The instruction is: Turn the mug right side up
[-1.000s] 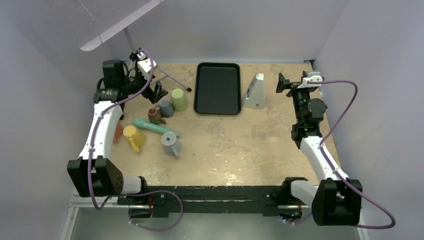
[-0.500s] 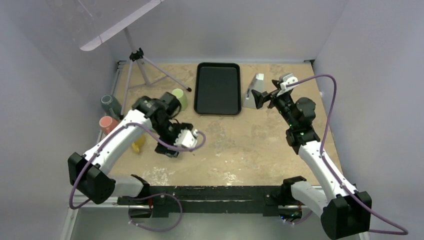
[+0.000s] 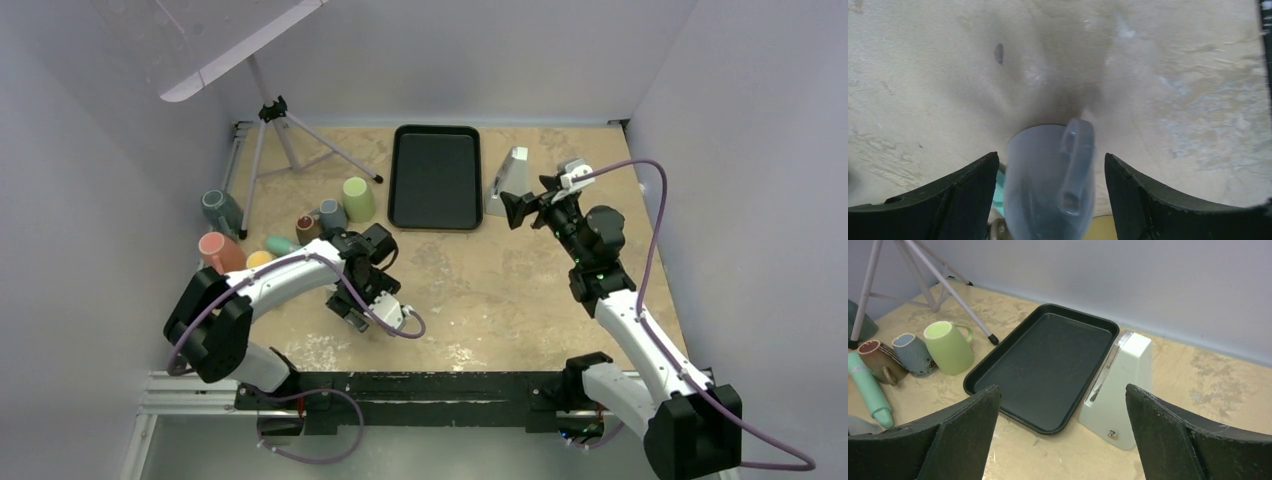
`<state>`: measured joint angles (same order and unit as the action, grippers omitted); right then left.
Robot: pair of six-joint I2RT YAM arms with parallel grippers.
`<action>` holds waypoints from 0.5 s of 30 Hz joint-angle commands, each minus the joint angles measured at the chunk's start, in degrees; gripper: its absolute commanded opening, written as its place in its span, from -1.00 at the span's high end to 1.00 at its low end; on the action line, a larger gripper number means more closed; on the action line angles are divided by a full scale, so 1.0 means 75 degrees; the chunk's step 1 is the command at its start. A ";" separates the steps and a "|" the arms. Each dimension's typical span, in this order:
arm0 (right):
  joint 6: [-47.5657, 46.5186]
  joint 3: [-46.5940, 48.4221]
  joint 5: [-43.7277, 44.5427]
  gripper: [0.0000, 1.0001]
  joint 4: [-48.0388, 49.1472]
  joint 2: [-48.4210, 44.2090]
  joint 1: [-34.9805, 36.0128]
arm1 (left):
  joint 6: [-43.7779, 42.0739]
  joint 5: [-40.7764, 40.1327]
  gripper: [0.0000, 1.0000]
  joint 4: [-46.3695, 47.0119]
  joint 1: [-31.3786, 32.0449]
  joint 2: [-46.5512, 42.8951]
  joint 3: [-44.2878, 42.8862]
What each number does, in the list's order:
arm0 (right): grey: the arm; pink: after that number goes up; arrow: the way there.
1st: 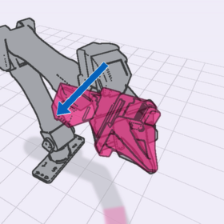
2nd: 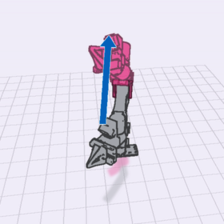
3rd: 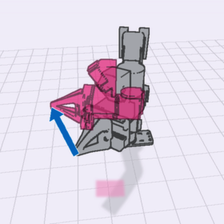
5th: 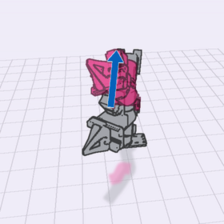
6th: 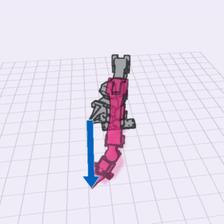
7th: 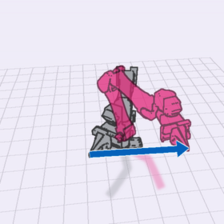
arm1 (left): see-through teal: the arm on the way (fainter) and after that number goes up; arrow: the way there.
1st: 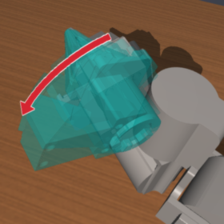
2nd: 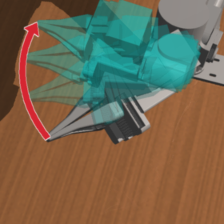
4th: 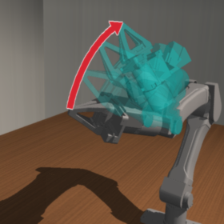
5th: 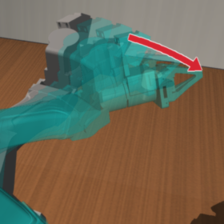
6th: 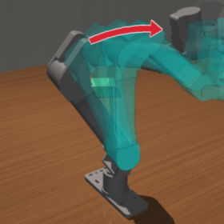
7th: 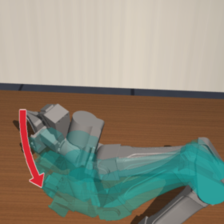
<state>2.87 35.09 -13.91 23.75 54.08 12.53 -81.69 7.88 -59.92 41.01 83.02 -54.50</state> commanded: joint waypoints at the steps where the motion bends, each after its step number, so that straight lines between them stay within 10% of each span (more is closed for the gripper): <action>1: 0.0322 -0.0213 0.0253 -0.97 0.0340 -0.0327 0.0035 | -0.0535 -0.0760 -0.55 0.1327 -0.0012 0.0258 0.0178; 12: 0.0317 -0.0273 0.0177 -0.97 0.0313 -0.0407 0.0038 | -0.0708 -0.0899 1.00 0.1365 -0.0097 0.0330 0.0462; 15: 0.0430 -0.0082 0.0188 -0.97 0.0022 -0.0315 0.0049 | -0.0031 -0.0655 1.00 0.1460 -0.0152 0.0294 0.0043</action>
<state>4.40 32.34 -12.58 24.14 51.37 12.53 -86.06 1.04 -50.41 40.60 85.49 -50.04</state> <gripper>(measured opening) 0.985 0.160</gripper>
